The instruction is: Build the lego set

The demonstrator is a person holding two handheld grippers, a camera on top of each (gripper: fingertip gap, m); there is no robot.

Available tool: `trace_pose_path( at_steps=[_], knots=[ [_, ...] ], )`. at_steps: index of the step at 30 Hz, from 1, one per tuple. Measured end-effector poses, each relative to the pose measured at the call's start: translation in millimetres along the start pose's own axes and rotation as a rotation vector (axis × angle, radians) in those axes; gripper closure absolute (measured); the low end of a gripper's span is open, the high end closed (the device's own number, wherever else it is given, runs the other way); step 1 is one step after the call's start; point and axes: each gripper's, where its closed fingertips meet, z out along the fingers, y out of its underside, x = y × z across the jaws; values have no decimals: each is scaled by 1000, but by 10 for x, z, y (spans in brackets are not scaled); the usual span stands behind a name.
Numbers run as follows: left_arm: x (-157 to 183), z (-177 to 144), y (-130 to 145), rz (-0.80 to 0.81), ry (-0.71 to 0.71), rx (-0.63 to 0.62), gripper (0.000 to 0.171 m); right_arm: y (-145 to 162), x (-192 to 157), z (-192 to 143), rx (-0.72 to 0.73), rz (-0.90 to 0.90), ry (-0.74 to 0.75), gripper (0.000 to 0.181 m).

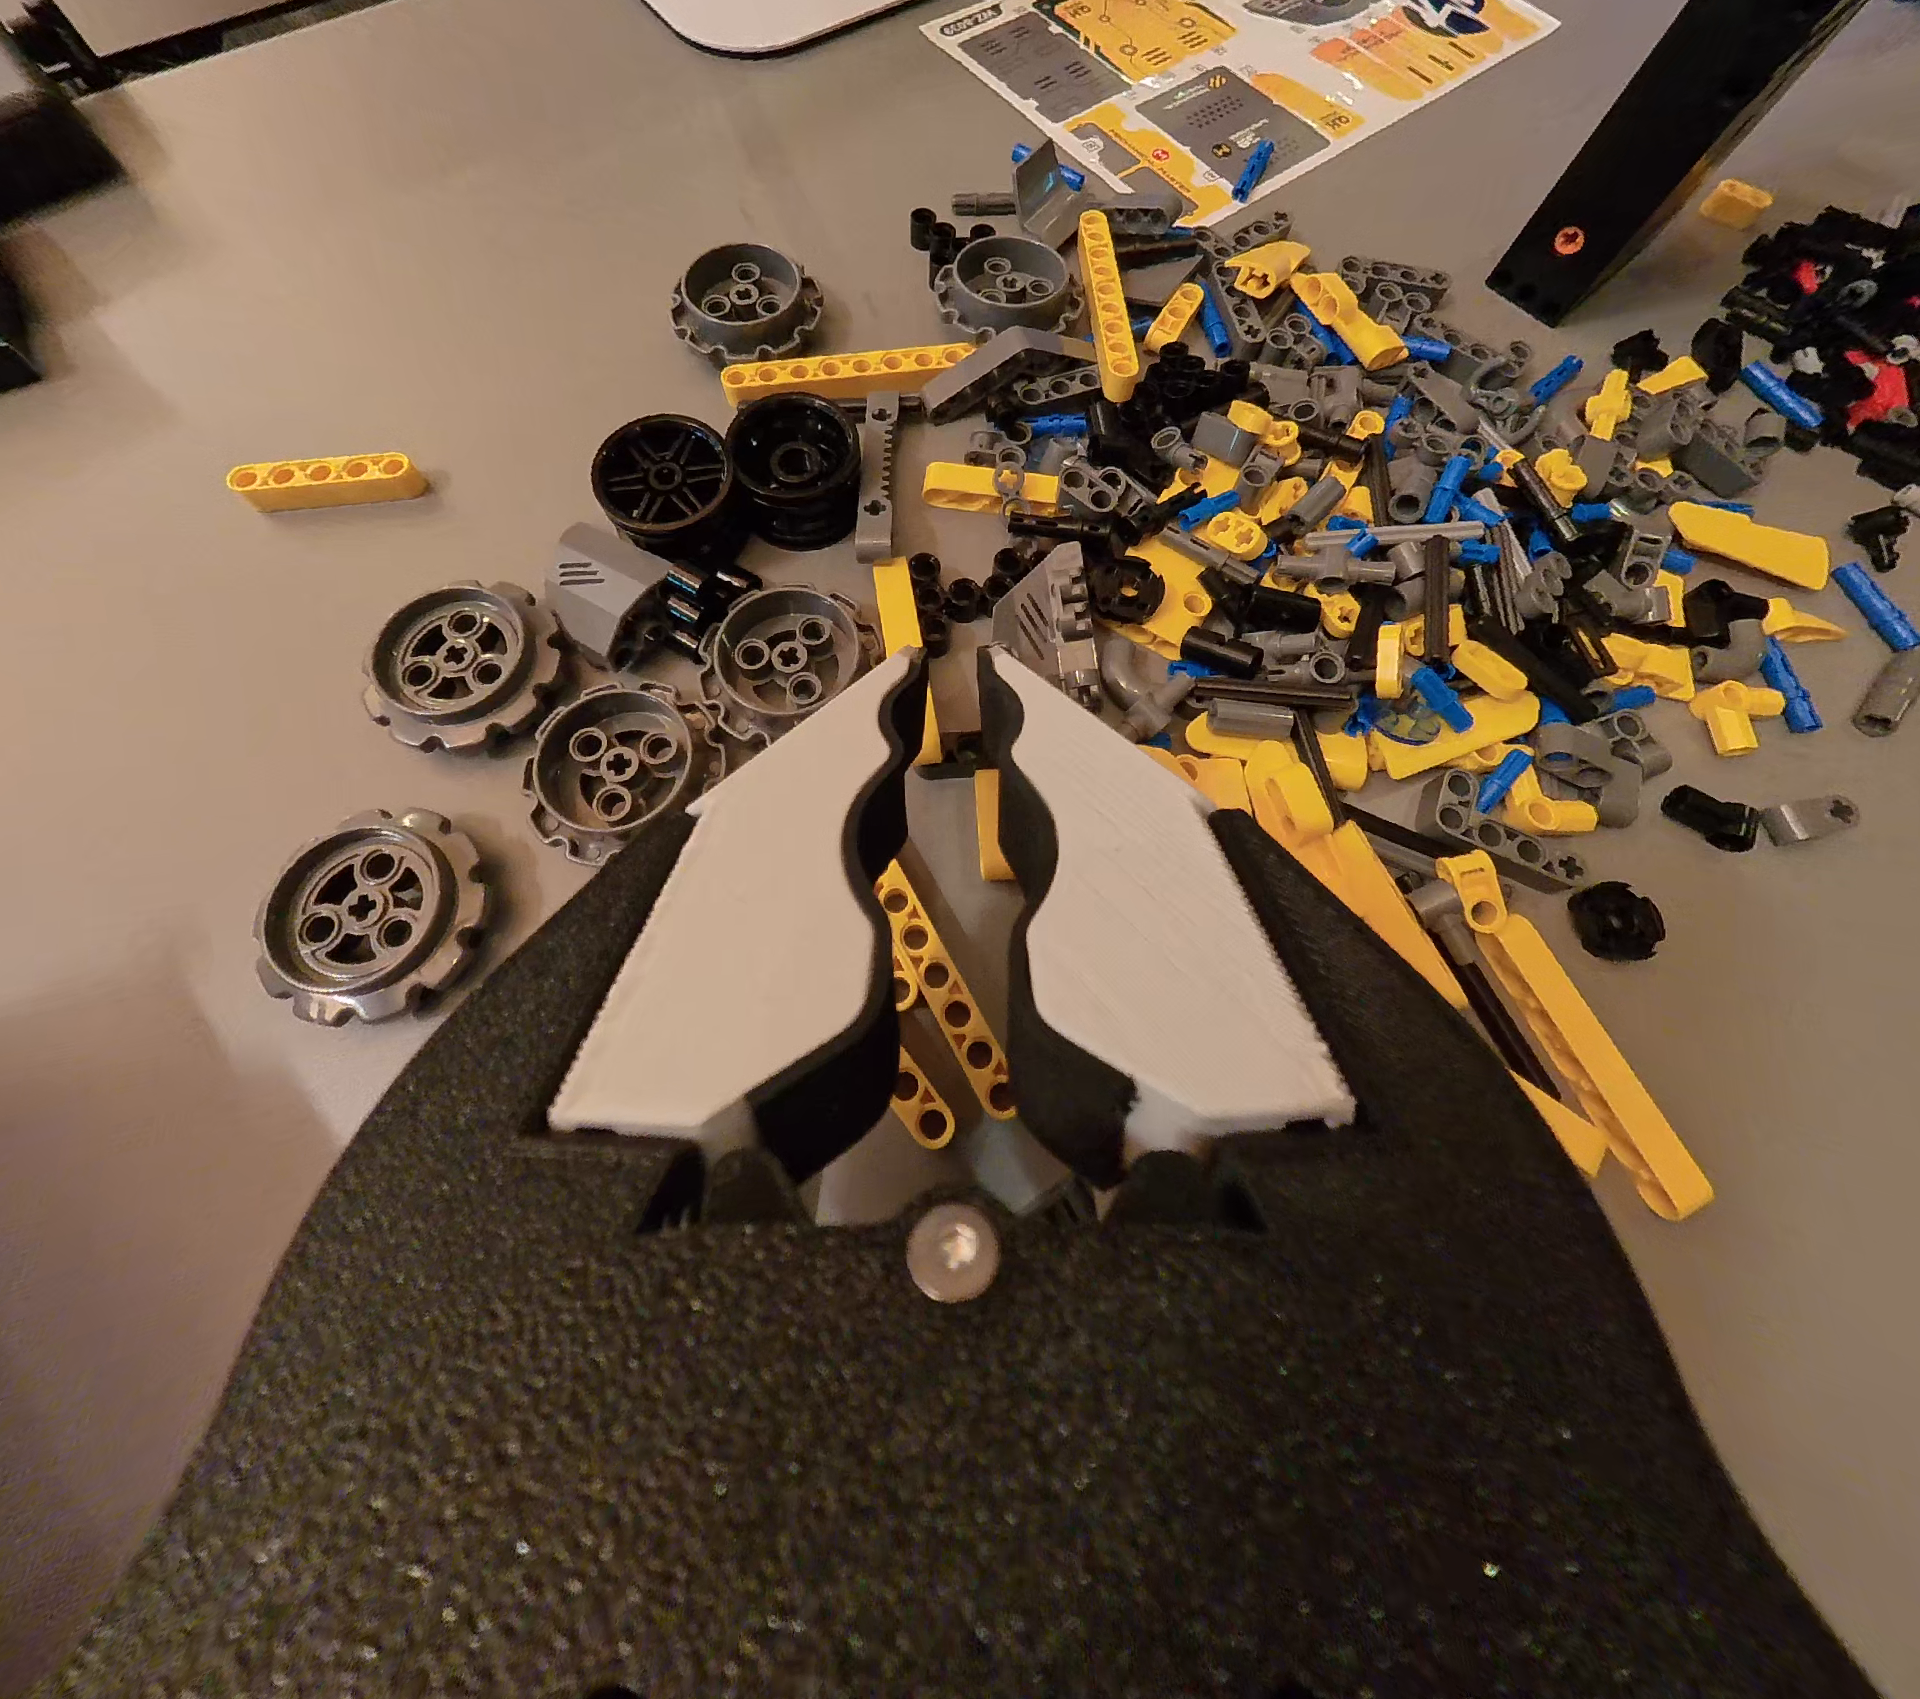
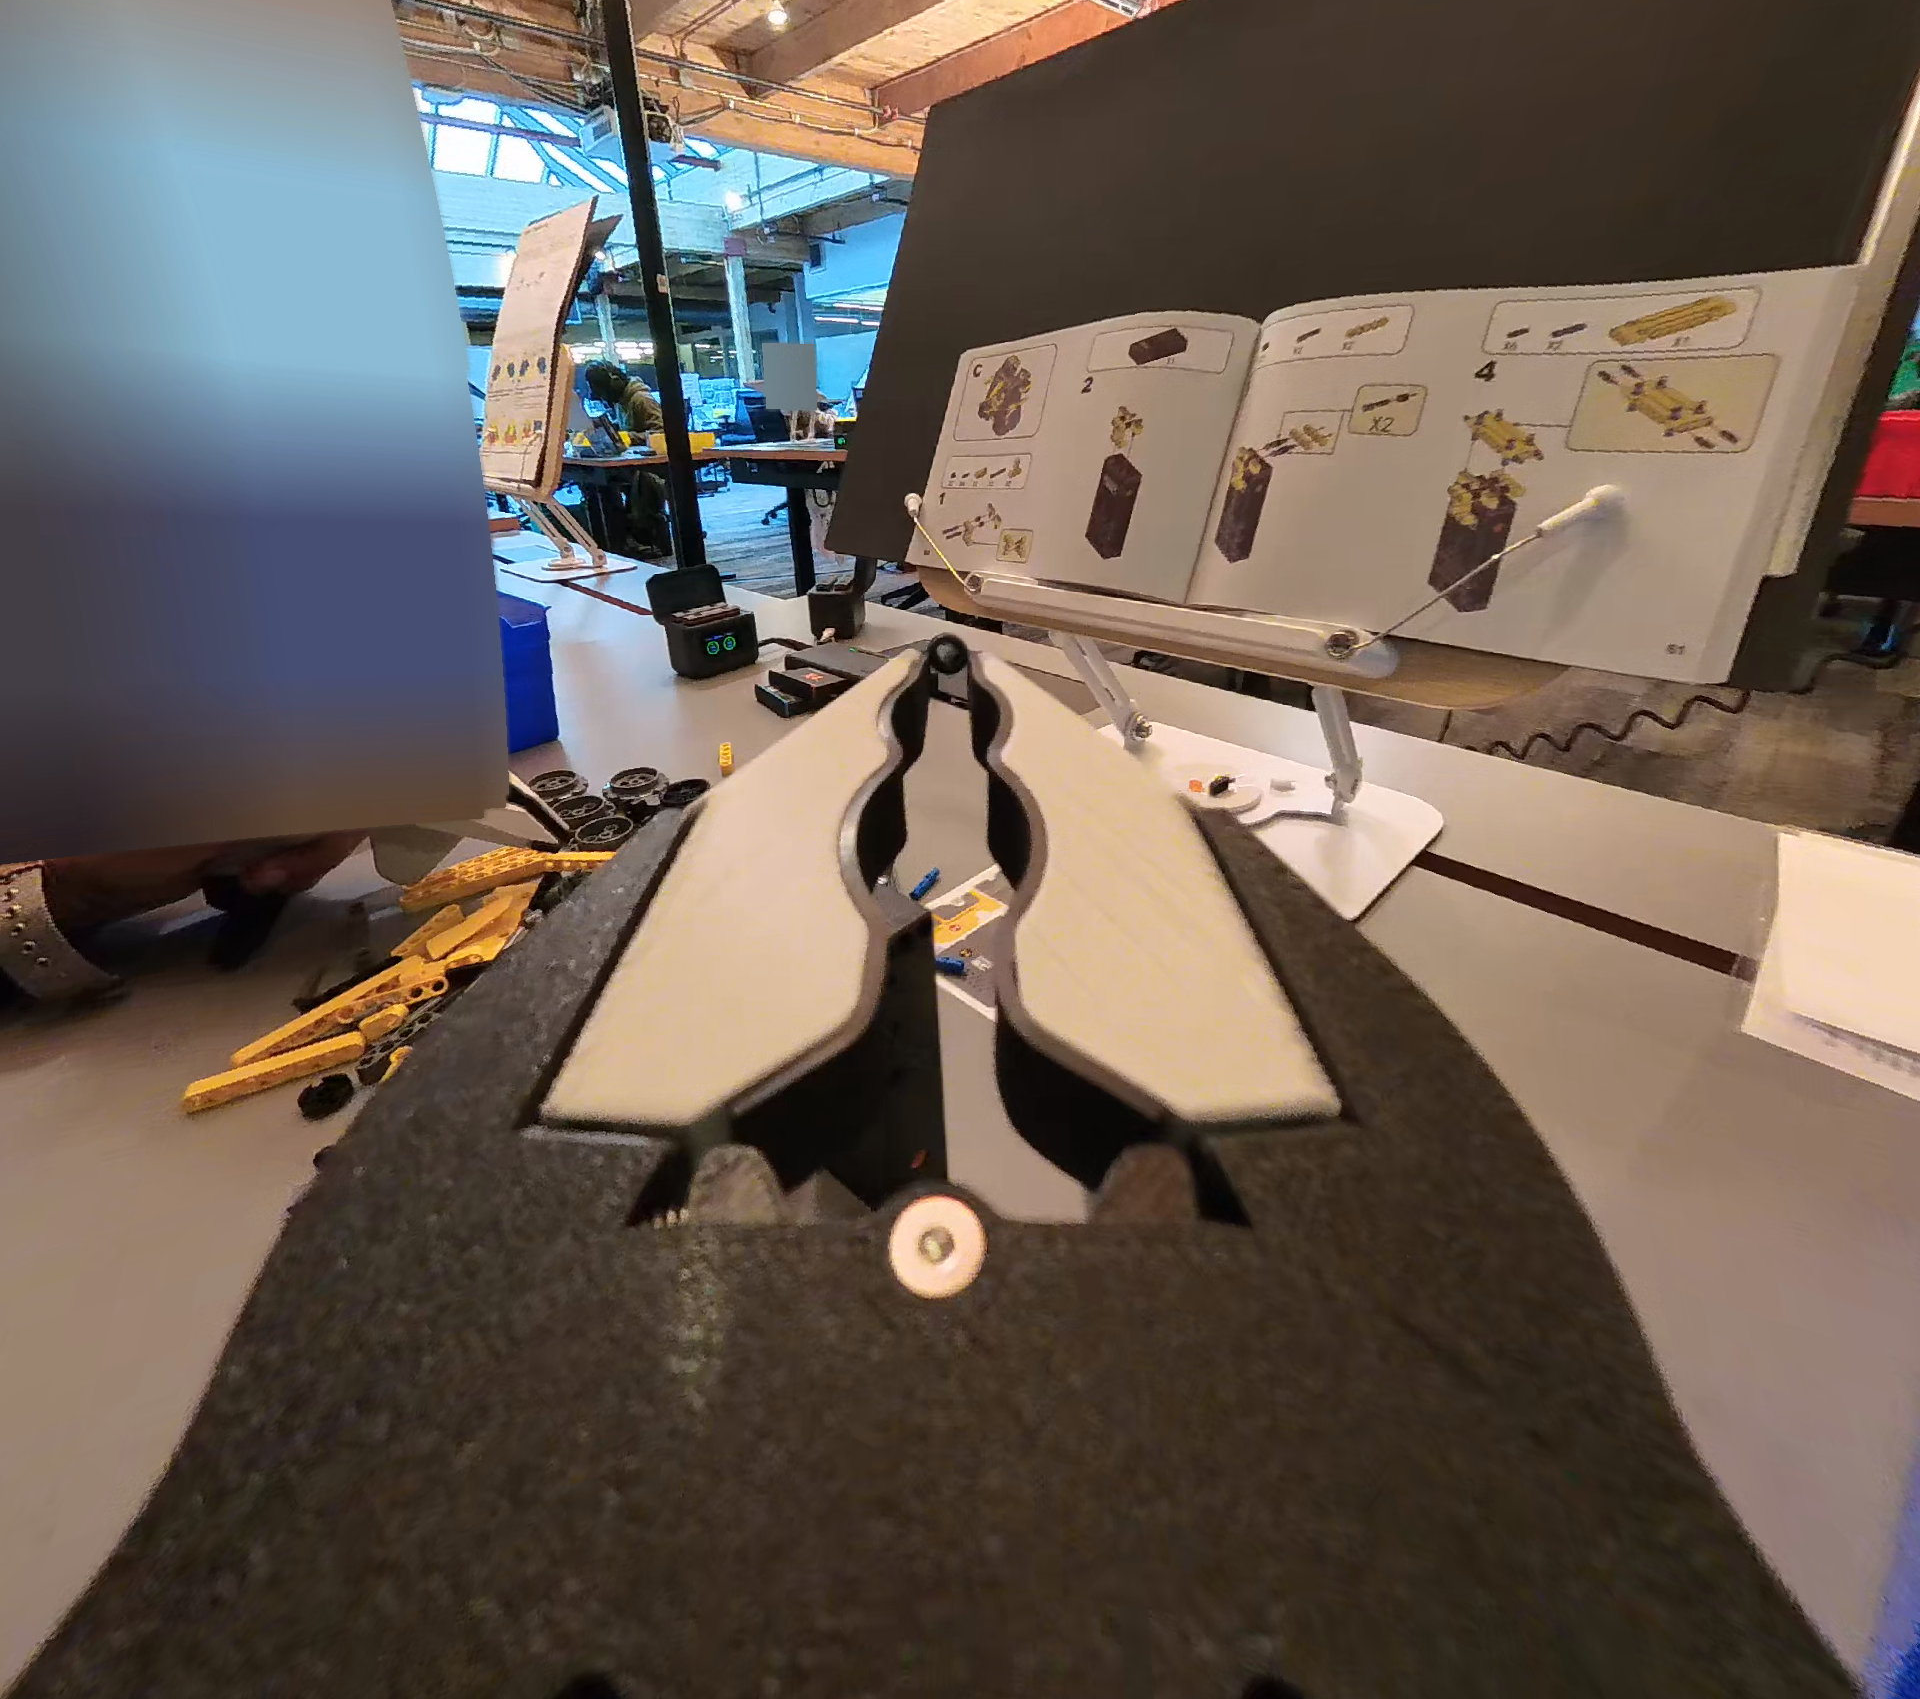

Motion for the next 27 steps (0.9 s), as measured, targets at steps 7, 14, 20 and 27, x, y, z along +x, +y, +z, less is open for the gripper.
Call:
trace_pose_path(
  at_steps=[7,14,20,27],
  knots=[
    [1,5,5,2,-1,-4,163,24,37,-9,-4,13,6,176],
    [1,6,6,2,-2,-6,163,42,19,1,-11,8,1,176],
    [1,7,7,2,-1,-7,163,69,10,11,-19,16,-5,176],
    [3,7,7,2,-1,-7,163,95,-12,23,-29,15,-12,176]
  ],
)
